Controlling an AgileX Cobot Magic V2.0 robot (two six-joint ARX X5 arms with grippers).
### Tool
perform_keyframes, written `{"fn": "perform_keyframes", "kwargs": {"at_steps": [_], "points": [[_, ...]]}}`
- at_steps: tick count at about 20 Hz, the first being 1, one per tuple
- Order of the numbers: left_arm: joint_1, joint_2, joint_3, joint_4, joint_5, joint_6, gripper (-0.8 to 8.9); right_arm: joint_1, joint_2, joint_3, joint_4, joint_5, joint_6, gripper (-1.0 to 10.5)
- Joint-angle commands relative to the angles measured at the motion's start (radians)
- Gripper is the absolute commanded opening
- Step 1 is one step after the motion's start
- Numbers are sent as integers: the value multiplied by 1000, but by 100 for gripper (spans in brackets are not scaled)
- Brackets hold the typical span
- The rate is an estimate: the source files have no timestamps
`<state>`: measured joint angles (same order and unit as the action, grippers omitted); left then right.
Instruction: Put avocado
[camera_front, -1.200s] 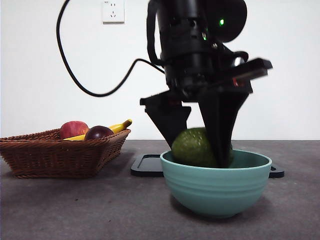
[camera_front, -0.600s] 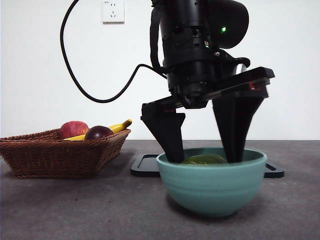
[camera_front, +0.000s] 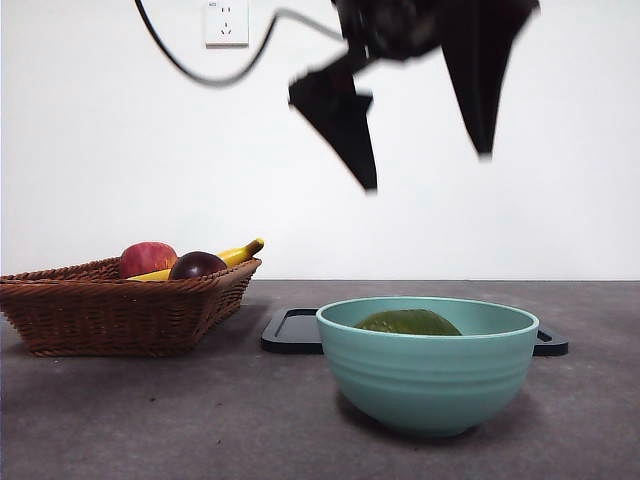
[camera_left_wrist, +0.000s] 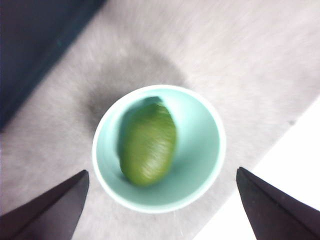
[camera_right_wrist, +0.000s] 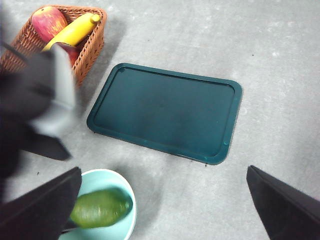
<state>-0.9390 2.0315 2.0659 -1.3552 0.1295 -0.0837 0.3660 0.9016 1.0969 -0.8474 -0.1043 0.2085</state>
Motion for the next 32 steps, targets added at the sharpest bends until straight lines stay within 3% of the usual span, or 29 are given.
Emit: {"fn": "perform_keyframes", "kwargs": {"at_steps": [1,7,10,16,19,24,32], "points": [[-10,-83,31,-43,-3,49,469,4,3,18,10,1,-7,554],[25,-329,-75,-31,-3,95,469,4,5,18,25,-3,-7,554],[51,-516,-331,115,-11,99,468,5,5,18,24,-4,-6,554],[92,-997,-912,485,-138,98,468,5,8,18,24,-33,-7,554],[94,-1234,-1118,594,-149,46,469,5,22,18,21,-66,-6,554],[94,-1411,-1183,468,-165,84,469,8,114,18,-37,-212,-7,552],[94,-1480,-1183,464,-165,83,469,74,427,18,-158,-235,-31,542]]}}
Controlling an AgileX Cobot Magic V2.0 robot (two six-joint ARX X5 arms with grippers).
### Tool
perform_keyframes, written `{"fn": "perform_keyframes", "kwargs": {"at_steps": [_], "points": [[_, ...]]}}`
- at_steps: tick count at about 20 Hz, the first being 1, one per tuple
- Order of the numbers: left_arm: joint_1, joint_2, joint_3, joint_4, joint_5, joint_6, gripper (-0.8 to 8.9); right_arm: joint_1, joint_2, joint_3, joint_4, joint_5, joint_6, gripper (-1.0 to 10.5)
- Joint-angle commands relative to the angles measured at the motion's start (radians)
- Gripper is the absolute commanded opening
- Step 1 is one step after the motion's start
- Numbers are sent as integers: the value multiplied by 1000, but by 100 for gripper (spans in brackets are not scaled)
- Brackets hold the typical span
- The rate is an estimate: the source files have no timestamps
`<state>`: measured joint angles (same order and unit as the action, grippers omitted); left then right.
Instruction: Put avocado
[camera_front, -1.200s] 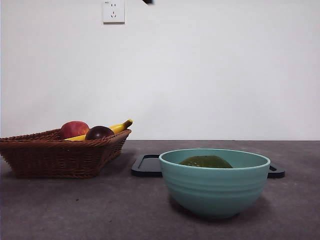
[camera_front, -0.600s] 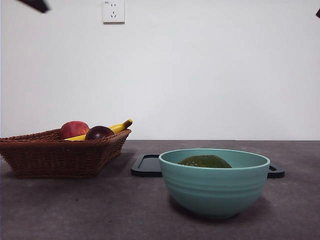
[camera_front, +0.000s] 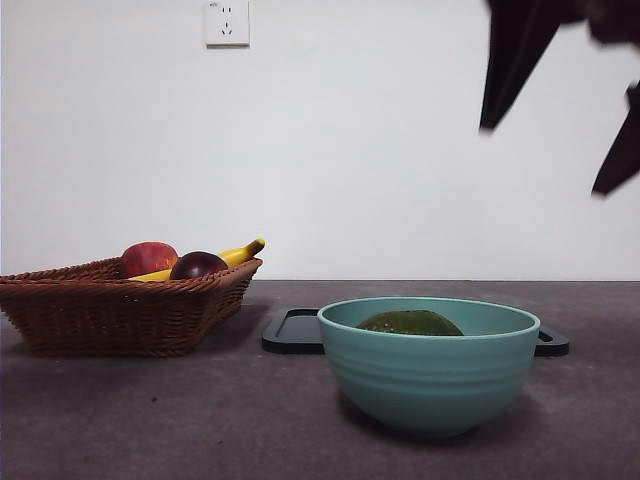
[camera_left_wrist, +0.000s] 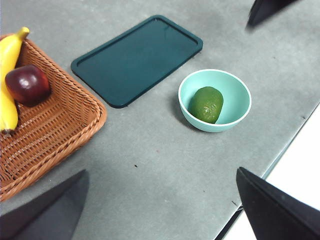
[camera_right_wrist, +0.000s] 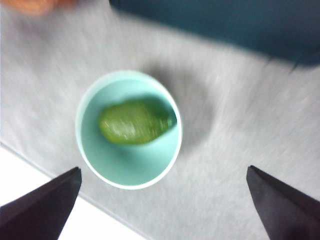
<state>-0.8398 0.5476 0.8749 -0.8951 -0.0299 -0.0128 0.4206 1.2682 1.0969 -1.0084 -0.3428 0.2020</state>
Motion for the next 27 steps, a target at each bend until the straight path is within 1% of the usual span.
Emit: {"fn": "perform_keyframes", "kwargs": {"at_steps": [1,3,6,8,13,15,16,18,19,20,21,23,27], "points": [[-5,4,8,4,-5,12,469,31,101,18,10,11,-25,528],[-5,4,8,4,-5,12,469,49,179,18,26,17,-33,516],[-5,4,8,4,-5,12,469,58,277,18,36,87,-47,512],[-5,4,8,4,-5,12,469,58,317,18,37,116,-53,479],[-5,4,8,4,-5,12,469,58,369,18,74,106,-65,414],[-5,4,8,4,-5,12,469,58,389,18,82,105,-63,407],[-5,4,8,4,-5,12,469,60,400,18,86,104,-63,378],[-5,4,8,4,-5,12,469,62,419,18,89,103,-63,261],[-5,4,8,4,-5,12,469,62,425,18,89,98,-64,179],[-5,4,8,4,-5,12,469,62,429,17,88,78,-64,80],[-5,4,8,4,-5,12,469,62,430,18,90,48,-64,5],[-5,4,8,4,-5,12,469,62,430,18,103,23,-53,6],[-5,4,8,4,-5,12,469,62,430,19,118,29,-12,5]]}}
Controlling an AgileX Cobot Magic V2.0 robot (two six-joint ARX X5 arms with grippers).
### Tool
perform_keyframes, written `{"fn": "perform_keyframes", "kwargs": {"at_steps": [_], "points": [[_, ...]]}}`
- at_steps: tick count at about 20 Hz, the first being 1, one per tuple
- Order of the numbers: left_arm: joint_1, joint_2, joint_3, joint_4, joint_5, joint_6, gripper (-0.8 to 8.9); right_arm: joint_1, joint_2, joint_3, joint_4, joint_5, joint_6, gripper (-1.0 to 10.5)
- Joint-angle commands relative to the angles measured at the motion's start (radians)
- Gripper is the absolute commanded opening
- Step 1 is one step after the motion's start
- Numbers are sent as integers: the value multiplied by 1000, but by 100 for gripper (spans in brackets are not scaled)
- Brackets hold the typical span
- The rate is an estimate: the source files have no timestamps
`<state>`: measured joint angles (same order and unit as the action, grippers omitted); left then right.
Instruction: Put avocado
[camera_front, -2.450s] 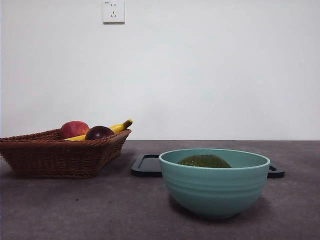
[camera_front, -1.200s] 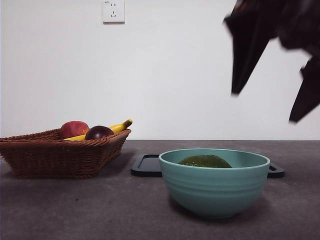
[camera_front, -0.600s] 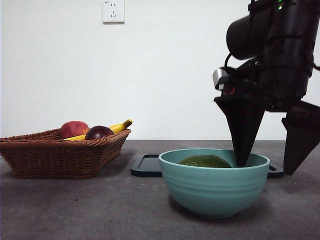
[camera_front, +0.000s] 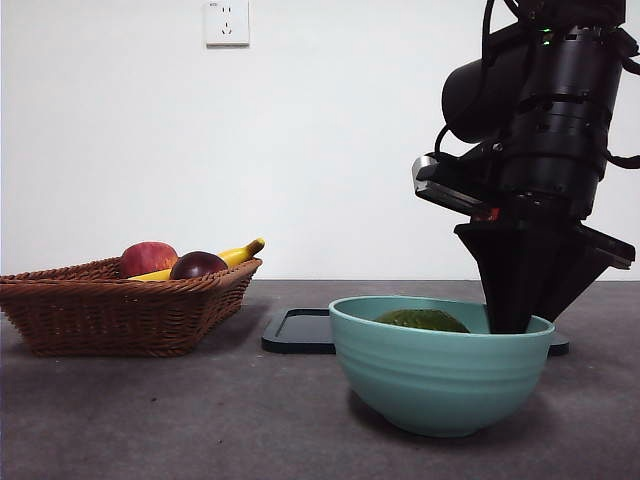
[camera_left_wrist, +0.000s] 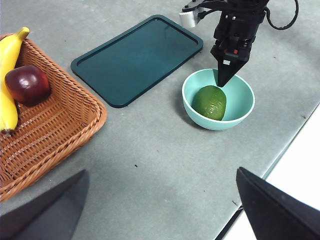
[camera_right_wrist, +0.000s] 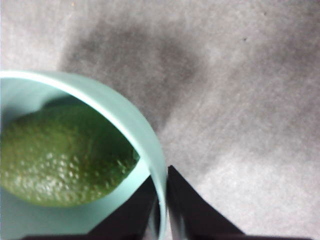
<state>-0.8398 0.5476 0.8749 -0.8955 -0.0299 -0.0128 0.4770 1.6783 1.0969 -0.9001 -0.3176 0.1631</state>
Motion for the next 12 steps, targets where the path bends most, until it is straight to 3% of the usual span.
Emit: {"fn": "perform_keyframes", "kwargs": {"at_steps": [1,8,12], "points": [[-5,4,8,5,-5,12,469,3,20,24,9,10,42,6],[-5,4,8,5,-5,12,469,-21,32,172,-45,111,64,5],[-5,4,8,5,-5,12,469,-72,121,319,-86,111,42,5]]}}
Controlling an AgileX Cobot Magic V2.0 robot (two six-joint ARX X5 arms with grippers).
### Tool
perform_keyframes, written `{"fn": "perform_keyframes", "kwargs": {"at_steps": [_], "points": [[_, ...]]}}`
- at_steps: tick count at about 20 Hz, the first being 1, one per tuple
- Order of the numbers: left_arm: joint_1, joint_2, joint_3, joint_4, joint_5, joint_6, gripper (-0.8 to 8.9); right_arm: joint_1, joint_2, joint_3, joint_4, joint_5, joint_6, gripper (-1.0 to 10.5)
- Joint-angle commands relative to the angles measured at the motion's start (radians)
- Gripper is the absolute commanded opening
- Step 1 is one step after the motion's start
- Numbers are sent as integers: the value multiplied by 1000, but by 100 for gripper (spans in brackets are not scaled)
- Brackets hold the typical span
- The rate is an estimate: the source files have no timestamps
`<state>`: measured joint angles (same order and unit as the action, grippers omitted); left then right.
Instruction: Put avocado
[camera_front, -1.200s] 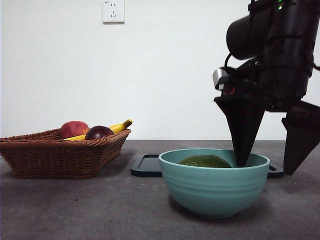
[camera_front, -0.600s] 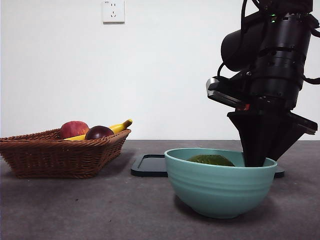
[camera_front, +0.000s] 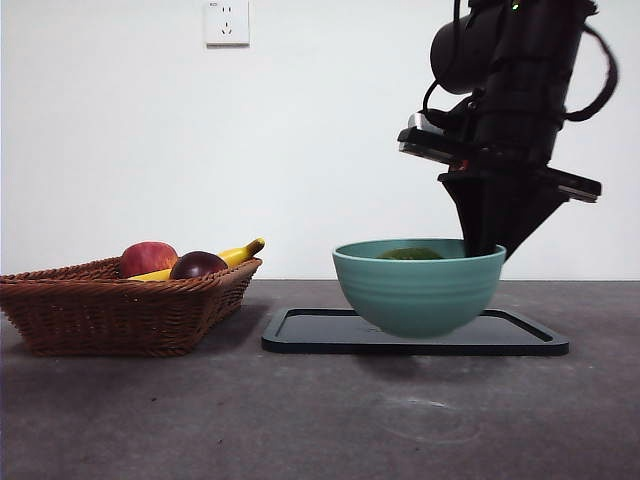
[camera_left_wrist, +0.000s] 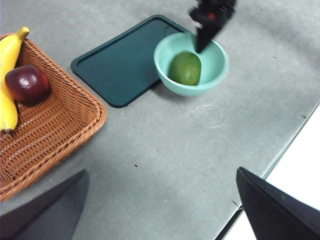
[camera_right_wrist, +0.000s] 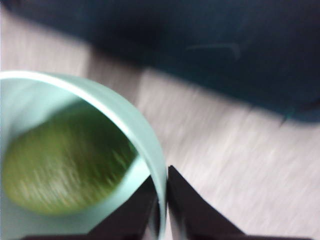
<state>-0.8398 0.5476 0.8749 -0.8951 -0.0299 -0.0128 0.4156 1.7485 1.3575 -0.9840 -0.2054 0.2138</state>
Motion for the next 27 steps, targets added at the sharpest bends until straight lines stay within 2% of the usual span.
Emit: {"fn": "perform_keyframes", "kwargs": {"at_steps": [1,8,12,27], "points": [[-5,4,8,4,-5,12,469,-25,78,93,-6,-1,-10,5],[-5,4,8,4,-5,12,469,-99,328,400,-53,-7,-23,5],[-5,4,8,4,-5,12,469,-117,418,510,-61,-14,-19,5],[-5,4,8,4,-5,12,468,-138,460,518,-65,-29,-16,7]]}}
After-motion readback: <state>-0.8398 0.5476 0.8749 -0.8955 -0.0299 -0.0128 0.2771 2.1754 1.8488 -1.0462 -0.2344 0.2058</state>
